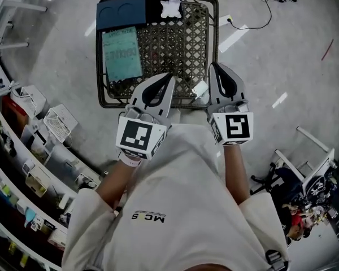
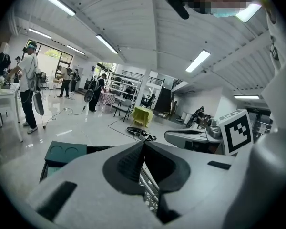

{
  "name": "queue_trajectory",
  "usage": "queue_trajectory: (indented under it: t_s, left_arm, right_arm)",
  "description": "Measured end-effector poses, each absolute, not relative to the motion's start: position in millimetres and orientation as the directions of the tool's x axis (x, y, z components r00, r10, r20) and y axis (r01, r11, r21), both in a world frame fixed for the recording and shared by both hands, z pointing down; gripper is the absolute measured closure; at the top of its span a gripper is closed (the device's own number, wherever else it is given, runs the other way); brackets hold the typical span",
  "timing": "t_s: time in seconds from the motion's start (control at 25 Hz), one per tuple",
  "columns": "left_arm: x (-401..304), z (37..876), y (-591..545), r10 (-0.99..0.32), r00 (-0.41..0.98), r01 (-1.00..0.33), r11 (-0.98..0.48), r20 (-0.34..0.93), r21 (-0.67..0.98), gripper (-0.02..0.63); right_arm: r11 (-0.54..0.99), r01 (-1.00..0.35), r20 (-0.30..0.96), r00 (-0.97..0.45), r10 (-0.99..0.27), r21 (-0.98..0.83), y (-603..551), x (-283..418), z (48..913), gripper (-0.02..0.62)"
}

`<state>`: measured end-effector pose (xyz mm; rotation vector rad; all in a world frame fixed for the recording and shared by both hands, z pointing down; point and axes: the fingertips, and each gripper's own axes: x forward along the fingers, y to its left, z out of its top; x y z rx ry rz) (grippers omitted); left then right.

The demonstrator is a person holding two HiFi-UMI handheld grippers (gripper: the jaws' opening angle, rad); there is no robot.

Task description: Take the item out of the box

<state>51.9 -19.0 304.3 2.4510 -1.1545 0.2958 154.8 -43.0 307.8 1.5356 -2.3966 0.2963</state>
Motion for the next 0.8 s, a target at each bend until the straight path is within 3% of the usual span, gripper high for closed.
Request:
queue_trajectory:
  t_s: [0.8]
  left_arm:
    - [16,387,-95,-0.717,0.547,-0.837,-0.457,0.432,0.302,0.581]
  right_arm:
    - [0.55,-0.835,0.424,-0.509,-0.749,-0.031,-185,104,399,0.577]
